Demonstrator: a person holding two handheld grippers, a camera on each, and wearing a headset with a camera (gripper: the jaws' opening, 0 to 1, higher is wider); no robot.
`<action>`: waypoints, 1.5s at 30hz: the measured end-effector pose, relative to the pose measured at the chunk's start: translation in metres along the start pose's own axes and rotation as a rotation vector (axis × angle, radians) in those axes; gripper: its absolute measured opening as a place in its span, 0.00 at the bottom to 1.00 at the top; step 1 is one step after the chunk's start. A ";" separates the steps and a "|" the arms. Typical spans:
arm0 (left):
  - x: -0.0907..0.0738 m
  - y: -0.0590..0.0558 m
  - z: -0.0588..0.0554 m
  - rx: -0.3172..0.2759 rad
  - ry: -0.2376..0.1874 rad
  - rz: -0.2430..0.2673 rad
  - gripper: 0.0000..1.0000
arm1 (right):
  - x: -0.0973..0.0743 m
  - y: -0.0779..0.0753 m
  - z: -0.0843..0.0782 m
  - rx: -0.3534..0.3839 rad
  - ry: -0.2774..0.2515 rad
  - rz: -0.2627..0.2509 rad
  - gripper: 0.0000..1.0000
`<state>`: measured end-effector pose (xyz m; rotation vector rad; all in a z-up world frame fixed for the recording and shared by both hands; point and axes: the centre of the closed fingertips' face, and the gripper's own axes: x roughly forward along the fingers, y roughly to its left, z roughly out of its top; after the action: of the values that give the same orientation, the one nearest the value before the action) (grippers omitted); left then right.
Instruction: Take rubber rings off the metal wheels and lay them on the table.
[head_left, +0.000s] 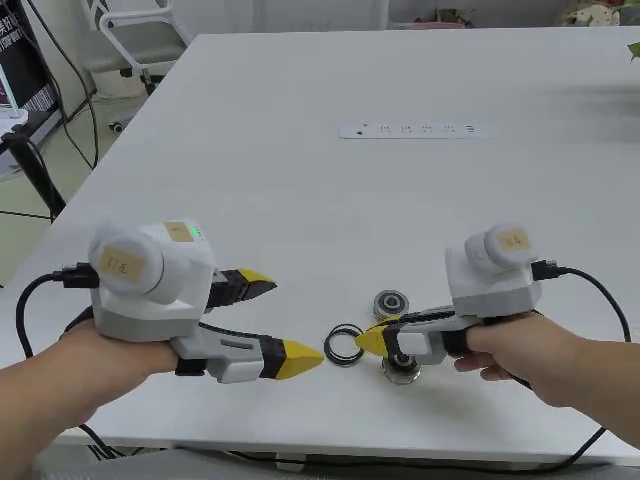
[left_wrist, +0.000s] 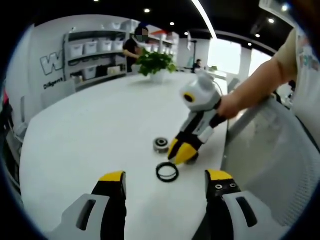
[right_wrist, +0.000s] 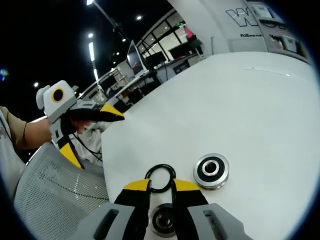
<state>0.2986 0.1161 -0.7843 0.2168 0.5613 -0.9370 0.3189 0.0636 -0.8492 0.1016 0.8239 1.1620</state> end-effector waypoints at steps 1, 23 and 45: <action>0.000 0.000 0.000 0.000 0.000 0.000 0.65 | 0.000 0.002 0.000 -0.011 0.003 0.003 0.15; -0.007 -0.004 0.024 0.008 -0.038 -0.006 0.66 | -0.054 0.021 0.035 -0.198 -0.090 -0.008 0.45; -0.012 -0.017 0.026 0.027 -0.054 -0.004 0.74 | -0.113 0.017 0.005 -0.307 -0.091 -0.123 0.72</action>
<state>0.2884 0.1036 -0.7545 0.2137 0.4998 -0.9516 0.2919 -0.0223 -0.7786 -0.1464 0.5562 1.1452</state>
